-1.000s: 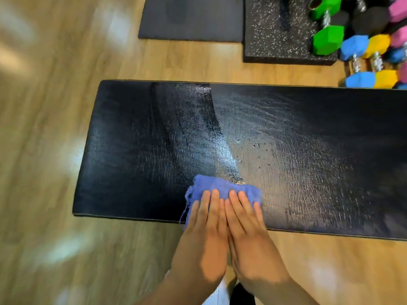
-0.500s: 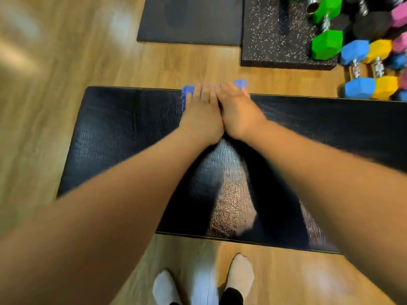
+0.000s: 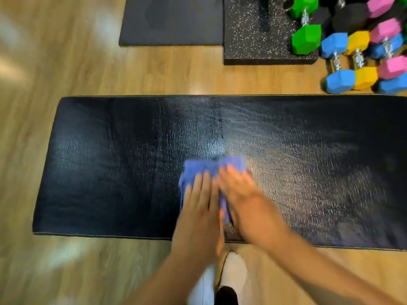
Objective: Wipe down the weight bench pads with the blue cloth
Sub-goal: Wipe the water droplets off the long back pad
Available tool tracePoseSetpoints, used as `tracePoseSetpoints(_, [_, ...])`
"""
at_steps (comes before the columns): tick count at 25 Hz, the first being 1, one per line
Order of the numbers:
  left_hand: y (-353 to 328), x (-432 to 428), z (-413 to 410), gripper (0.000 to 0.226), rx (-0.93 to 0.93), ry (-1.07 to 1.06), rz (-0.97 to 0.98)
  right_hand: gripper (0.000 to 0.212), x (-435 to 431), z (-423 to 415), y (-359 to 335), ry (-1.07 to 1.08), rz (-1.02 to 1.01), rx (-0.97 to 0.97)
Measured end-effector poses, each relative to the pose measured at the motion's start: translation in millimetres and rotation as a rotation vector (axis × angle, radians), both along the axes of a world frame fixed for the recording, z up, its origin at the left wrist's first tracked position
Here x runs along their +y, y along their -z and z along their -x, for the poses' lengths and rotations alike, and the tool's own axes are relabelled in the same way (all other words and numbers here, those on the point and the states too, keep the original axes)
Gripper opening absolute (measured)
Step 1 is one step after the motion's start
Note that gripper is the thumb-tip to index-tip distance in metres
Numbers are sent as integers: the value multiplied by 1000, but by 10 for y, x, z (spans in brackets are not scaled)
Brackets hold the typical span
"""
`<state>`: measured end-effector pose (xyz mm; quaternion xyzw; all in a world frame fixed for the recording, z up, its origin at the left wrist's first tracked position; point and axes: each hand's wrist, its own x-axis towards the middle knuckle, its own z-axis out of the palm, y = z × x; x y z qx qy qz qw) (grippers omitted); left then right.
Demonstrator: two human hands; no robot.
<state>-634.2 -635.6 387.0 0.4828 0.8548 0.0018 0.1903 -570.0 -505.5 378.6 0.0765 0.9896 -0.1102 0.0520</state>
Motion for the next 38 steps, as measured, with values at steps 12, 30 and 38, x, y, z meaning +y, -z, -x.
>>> tracePoseSetpoints(12, [-44, 530, -69, 61, 69, -11, 80, 51, 352, -12, 127, 184, 35, -39])
tracePoseSetpoints(30, [-155, 572, 245, 65, 130, 9, 63, 57, 409, 214, -47, 223, 60, 41])
tracePoseSetpoints(38, [-117, 240, 1208, 65, 83, -105, 13, 69, 64, 1277, -167, 245, 25, -140])
